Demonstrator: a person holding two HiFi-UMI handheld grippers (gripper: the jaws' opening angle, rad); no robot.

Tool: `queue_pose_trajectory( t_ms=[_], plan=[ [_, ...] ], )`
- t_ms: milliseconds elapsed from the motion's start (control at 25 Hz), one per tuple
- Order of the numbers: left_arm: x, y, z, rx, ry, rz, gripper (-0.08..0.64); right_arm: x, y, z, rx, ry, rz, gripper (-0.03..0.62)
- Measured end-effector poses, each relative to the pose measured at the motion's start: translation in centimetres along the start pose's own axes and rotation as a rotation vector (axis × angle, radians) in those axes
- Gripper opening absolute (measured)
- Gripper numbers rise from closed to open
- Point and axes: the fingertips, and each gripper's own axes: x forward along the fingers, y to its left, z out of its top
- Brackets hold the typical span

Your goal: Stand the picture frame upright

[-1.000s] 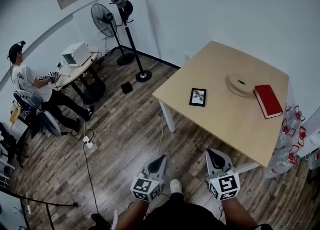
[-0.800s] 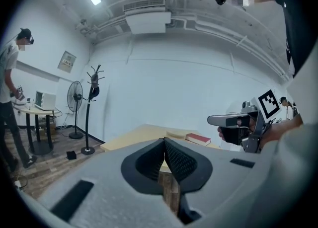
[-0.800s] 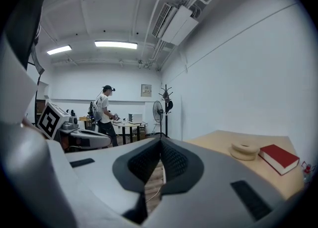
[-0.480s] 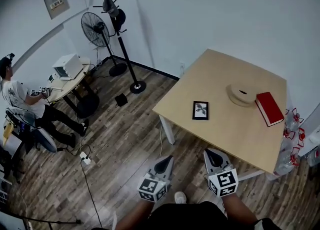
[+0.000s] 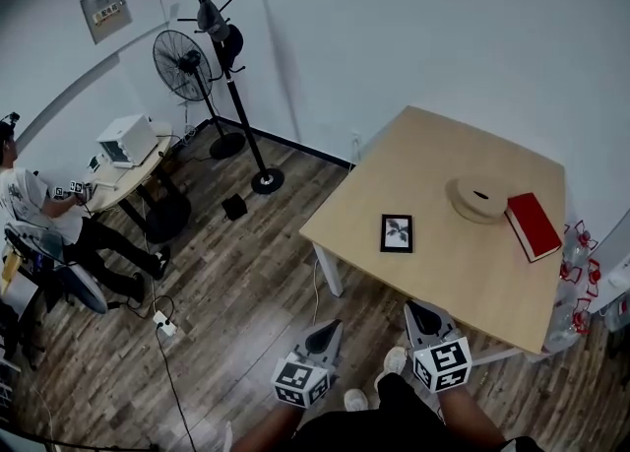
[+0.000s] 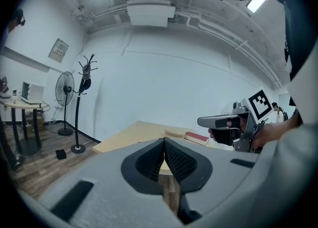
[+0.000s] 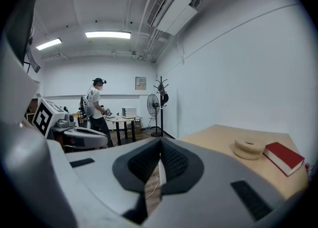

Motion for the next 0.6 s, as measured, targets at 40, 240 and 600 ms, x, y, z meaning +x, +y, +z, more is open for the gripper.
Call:
queue_pose_trajectory(
  t_ms=[40, 240, 600],
  plan=[
    [0.5, 0.3, 0.1, 0.003, 0.001, 0.002, 0.005, 0.3, -0.5, -0.1, 0.004, 0.002, -0.002, 0.009],
    [3.2, 2.5, 0.8, 0.006, 0.012, 0.021, 0.005, 2.9, -3.1, -0.2, 0.022, 0.007, -0.005, 0.009],
    [10.6, 5.0, 2.6, 0.041, 0.029, 0.038, 0.005, 10.1, -8.9, 0.4, 0.048, 0.027, 0.029, 0.009]
  ],
)
